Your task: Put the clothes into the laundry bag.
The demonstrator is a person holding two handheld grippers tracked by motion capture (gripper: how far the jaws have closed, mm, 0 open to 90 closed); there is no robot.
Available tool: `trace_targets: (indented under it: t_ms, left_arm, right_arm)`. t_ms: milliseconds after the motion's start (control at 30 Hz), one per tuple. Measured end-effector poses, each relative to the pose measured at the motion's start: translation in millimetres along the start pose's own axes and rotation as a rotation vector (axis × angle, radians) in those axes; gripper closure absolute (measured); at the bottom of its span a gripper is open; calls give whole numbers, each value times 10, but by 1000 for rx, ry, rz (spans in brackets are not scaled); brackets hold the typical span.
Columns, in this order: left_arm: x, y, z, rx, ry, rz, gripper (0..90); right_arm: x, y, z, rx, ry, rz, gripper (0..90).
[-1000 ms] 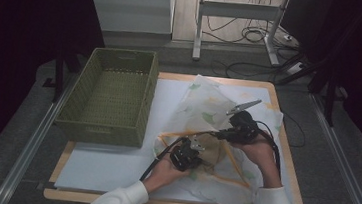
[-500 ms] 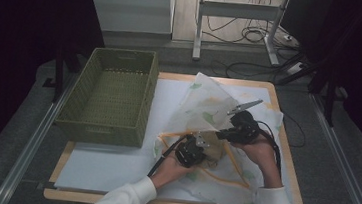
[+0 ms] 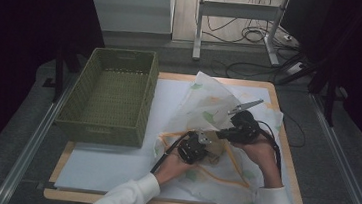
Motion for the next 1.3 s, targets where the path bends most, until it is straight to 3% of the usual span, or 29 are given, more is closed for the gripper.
trace_targets:
  t_ms: [633,933,1133,1300]
  left_arm:
    - [34,-94,-78,-33,-32,33,900]
    - [-39,-22,74,-47,-3,5,900]
    - [-65,68,187,-54,63,10,900]
    - [-81,142,190,-29,99,9,900]
  right_arm:
    - [-12,11,18,-3,5,-7,864]
    - [-15,12,14,0,3,-8,864]
    - [-18,13,3,4,4,-4,864]
    - [-16,12,-1,5,5,-5,864]
Point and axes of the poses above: each handheld gripper's, and its own axes: z roughly backward along the jaws, y roughly out of its underside, x roughly to its left, the point moved 4 cm from there along -z, roughly forward along the jaws, and after that the axes turned 14 degrees about x, right-handed, at the moved point
